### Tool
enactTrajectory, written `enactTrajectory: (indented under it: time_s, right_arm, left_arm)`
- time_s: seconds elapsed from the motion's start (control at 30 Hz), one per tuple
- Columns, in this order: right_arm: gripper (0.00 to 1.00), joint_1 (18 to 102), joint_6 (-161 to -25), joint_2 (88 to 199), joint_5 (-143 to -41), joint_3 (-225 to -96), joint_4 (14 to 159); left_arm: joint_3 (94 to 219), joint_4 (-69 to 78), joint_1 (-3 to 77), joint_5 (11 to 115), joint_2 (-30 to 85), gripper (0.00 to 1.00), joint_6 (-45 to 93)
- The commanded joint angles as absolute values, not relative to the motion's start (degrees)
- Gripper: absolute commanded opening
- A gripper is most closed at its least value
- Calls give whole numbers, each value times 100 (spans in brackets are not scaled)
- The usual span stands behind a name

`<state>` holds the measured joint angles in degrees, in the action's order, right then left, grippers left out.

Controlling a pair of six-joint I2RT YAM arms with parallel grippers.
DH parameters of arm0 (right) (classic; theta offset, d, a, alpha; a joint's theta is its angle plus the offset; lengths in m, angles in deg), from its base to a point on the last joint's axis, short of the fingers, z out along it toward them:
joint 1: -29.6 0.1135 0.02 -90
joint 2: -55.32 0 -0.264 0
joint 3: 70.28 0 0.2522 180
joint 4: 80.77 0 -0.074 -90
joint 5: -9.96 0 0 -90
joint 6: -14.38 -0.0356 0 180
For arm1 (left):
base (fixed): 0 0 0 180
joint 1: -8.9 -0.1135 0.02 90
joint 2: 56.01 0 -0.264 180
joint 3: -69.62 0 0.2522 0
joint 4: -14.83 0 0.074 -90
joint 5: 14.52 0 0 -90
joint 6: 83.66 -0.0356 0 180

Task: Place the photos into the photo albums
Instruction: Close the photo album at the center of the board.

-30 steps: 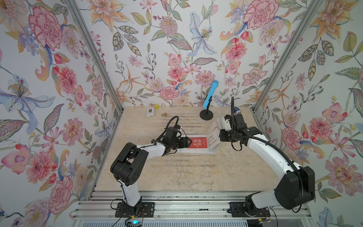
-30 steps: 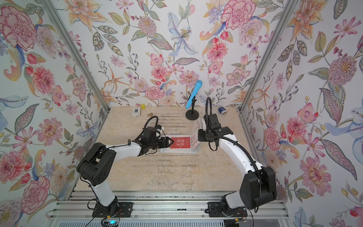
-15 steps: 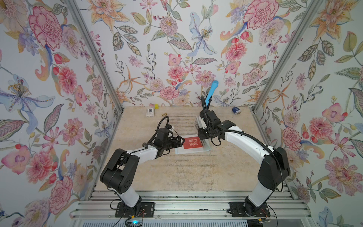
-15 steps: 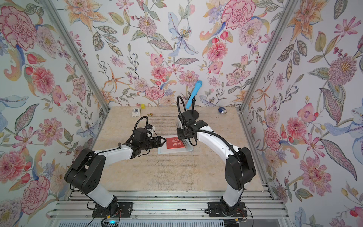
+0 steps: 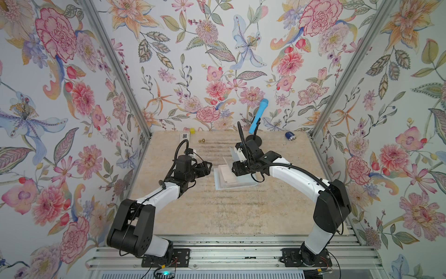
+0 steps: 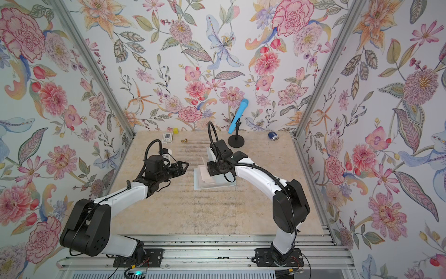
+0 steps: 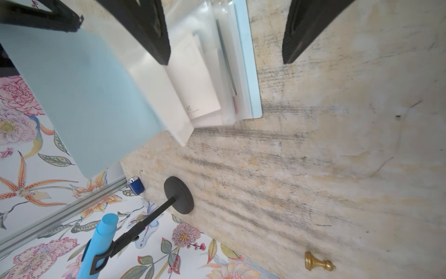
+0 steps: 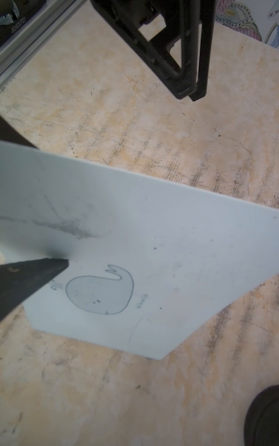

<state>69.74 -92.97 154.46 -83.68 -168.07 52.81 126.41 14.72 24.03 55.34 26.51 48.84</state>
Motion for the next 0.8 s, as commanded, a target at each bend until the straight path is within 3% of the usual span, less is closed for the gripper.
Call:
enactTrajectory:
  time_s: [0.0, 0.23, 0.37, 0.77]
  right_arm:
    - [59, 6859, -9366, 14947, -8648, -16571, 5718]
    - [63, 6454, -9449, 14382, -9529, -15902, 6386]
    - [77, 6467, -9477, 13985, -10024, -15597, 6805]
    - [78, 5802, -9514, 13245, -9660, -14962, 6953]
  left_arm:
    - [12525, 1185, 2199, 5868, 2286, 77, 4563]
    - [12303, 1127, 1831, 6176, 1862, 81, 4396]
    - [12027, 1305, 1668, 6383, 1538, 82, 4420]
    - [11685, 1496, 1344, 6760, 945, 88, 4241]
